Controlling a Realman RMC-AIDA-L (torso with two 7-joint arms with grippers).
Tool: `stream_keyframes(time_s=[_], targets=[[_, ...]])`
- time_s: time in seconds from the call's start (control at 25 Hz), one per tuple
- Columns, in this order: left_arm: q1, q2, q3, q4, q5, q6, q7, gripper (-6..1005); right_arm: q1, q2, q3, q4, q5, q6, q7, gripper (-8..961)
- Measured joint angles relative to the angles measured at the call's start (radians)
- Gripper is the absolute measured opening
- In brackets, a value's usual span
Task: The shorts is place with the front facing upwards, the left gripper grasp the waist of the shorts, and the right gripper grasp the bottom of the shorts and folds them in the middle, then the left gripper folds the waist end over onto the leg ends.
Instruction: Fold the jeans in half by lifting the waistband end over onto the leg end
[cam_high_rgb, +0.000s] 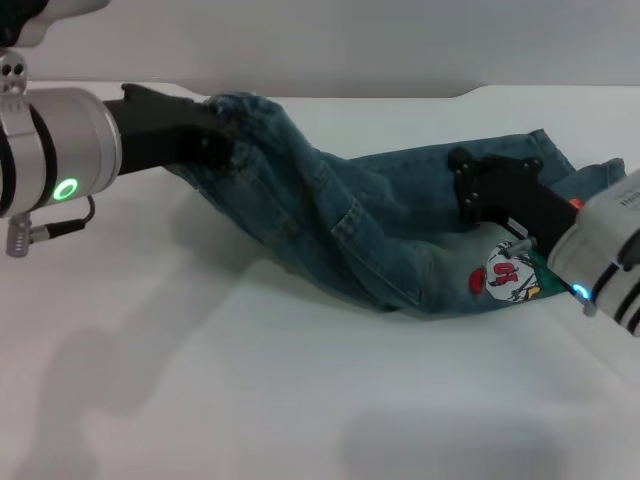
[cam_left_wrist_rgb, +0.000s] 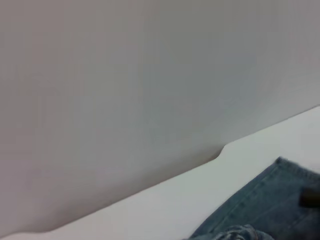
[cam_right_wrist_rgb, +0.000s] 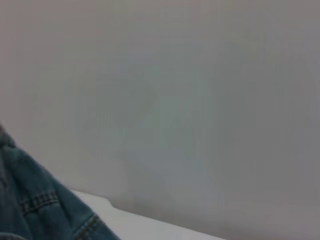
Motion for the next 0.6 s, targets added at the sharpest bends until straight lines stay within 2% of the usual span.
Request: stream_keyframes(time_s=[0.36, 0.6], targets=[[-0.023, -0.001, -0.005, 0.004, -0.023, 0.025, 0.014, 45, 0.089, 0.001, -0.004, 0.094, -0.018, -0.054, 0.012, 1], [-0.023, -0.001, -0.011, 0.006, -0.021, 0.049, 0.015, 45, 0.124, 0.001, 0.123, 0.133, -0.194, -0.094, 0.061, 1]])
